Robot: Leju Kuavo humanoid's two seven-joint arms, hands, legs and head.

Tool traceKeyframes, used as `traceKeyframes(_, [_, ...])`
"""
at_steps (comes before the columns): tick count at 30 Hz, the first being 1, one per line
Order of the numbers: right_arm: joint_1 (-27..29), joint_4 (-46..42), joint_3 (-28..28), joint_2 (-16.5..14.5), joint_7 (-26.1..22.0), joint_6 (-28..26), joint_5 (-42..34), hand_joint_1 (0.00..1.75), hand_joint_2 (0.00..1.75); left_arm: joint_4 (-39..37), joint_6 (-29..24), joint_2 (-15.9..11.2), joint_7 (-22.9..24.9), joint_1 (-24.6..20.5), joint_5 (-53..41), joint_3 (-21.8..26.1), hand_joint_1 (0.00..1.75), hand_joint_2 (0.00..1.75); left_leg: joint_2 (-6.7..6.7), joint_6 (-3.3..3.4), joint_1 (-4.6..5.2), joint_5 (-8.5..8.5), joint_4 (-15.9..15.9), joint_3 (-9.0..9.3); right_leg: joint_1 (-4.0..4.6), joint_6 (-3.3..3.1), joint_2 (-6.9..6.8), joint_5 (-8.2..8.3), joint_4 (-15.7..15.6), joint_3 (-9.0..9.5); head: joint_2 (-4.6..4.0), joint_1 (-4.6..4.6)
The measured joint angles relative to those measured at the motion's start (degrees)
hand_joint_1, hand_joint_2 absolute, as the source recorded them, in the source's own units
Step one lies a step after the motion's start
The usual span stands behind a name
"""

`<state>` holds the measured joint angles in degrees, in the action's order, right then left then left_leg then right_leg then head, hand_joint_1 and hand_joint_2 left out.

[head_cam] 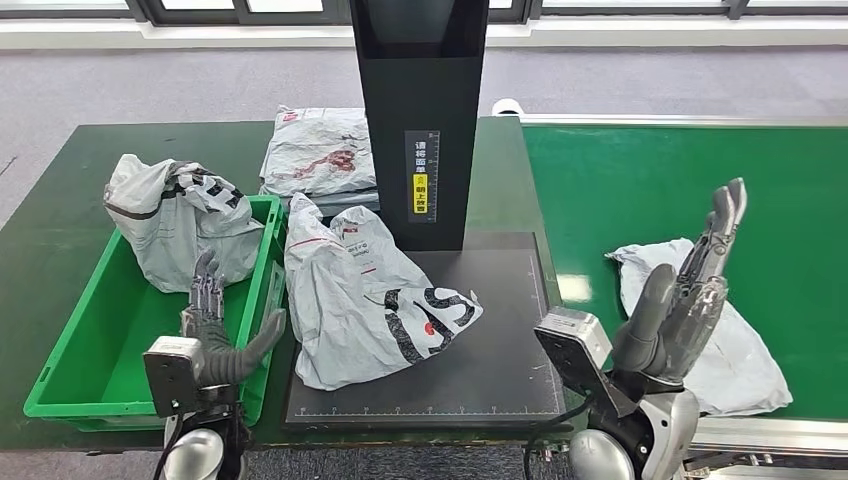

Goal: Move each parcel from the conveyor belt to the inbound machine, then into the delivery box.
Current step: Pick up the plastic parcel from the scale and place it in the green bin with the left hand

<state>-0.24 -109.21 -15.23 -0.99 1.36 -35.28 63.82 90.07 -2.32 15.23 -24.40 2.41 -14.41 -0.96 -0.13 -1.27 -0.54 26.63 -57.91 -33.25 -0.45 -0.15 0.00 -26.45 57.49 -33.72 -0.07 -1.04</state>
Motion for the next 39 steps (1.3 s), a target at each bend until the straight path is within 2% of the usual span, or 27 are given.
traceKeyframes(4, [0.3, -0.2, 0.6, -0.8, -3.3, 0.8, -6.6, 0.0, 1.75, -1.5, -4.6, -0.4, 4.0, -1.3, -24.5, -4.9, 0.0, 1.75, -0.04, 0.01, 0.0, 0.0, 0.0, -0.01, -0.03, 0.0, -0.04, 0.0, 0.0, 0.03, 0.0, 0.01])
traceKeyframes(7, [0.5, -0.2, 0.7, -1.3, -5.6, 3.1, -11.6, 0.0, 1.75, -3.3, -5.7, -0.7, 7.3, -2.9, -37.0, -9.3, 0.0, 1.75, 0.04, 0.03, 0.02, 0.02, 0.0, 0.0, -0.06, 0.01, 0.0, 0.0, 0.0, 0.0, 0.01, 0.0])
traceKeyframes(10, [0.7, -0.1, 0.8, -2.2, -8.1, 7.0, -17.0, 0.0, 1.75, -8.3, -4.0, -1.1, 12.0, -6.7, -50.9, -14.6, 0.0, 1.75, -0.1, 0.09, 0.05, 0.0, 0.0, -0.02, -0.07, 0.02, -0.17, 0.0, 0.0, 0.05, 0.01, 0.01])
traceKeyframes(13, [0.5, 0.6, 1.4, -3.8, -9.7, 10.1, -19.7, 0.0, 1.75, -18.5, -1.0, -1.1, 15.0, -12.5, -58.2, -20.5, 0.0, 1.75, -0.16, 0.08, 0.06, -0.04, 0.0, -0.01, -0.06, 0.03, -0.25, 0.02, 0.0, 0.1, 0.0, 0.01])
traceKeyframes(16, [0.5, 1.4, 2.3, -5.3, -10.7, 12.4, -20.6, 0.0, 1.75, -31.7, -0.1, -1.1, 15.5, -18.8, -59.2, -25.0, 0.0, 1.75, -0.11, 0.07, 0.06, -0.06, 0.0, 0.04, -0.06, 0.04, -0.16, 0.06, 0.0, 0.12, 0.0, 0.0])
traceKeyframes(20, [0.5, 2.6, 3.0, -6.2, -11.9, 14.0, -22.0, 0.0, 1.75, -45.2, 1.5, -1.1, 14.1, -25.8, -58.5, -28.9, 1.75, 1.75, -0.28, 0.11, 0.05, -0.08, 0.0, 0.22, -0.05, 0.05, -0.32, 0.0, 0.0, 0.45, 0.02, 0.0])
traceKeyframes(23, [0.5, 3.8, 3.1, -6.3, -12.8, 14.7, -23.4, 0.0, 1.75, -51.8, 3.3, -1.1, 13.8, -29.5, -57.8, -30.7, 1.75, 1.75, -0.41, 0.19, 0.01, 0.01, 0.1, 0.42, -0.08, 0.12, -0.48, -0.16, 0.0, 0.84, 0.01, 0.0])
traceKeyframes(27, [0.4, 5.0, 3.1, -6.3, -13.2, 15.2, -24.4, 0.0, 1.75, -57.0, 4.2, -1.2, 13.5, -32.0, -57.1, -31.9, 1.75, 1.75, -0.4, 0.32, 0.02, 0.48, 0.1, 0.66, -0.13, 0.18, -0.5, -0.58, -0.1, 1.54, 0.0, 0.02])
traceKeyframes(31, [0.4, 5.6, 3.1, -6.3, -13.1, 15.3, -25.2, 0.0, 1.75, -59.6, 4.4, -1.5, 13.6, -33.2, -56.4, -32.2, 1.75, 0.0, -0.35, 0.31, 0.02, 0.82, 0.1, 1.24, -0.13, 0.27, -0.48, -0.82, -0.1, 2.12, 0.01, 0.01])
traceKeyframes(34, [0.6, 5.6, 3.6, -6.3, -12.9, 15.3, -25.7, 0.0, 1.75, -60.5, 3.1, -1.9, 15.3, -33.9, -56.0, -32.2, 1.75, 0.0, -0.24, 0.27, 0.04, 0.77, 0.1, 1.7, -0.09, 0.16, -0.37, -0.68, -0.1, 2.5, 0.0, 0.01])
traceKeyframes(38, [1.5, 5.5, 4.6, -6.4, -12.9, 15.4, -25.8, 0.0, 1.75, -60.5, -2.2, -3.2, 19.9, -34.3, -55.7, -32.2, 1.75, 0.0, -0.01, 0.15, 0.02, 0.8, 0.1, 1.9, -0.03, 0.06, -0.06, -0.71, -0.1, 2.55, 0.0, 0.01])
traceKeyframes(39, [1.9, 5.3, 4.9, -6.4, -12.9, 15.5, -25.8, 0.0, 1.75, -60.4, -3.6, -3.7, 21.1, -34.3, -55.8, -32.1, 1.75, 0.44, 0.03, 0.13, 0.01, 0.8, 0.1, 1.92, -0.03, 0.03, -0.03, -0.72, -0.1, 2.53, 0.01, 0.01])
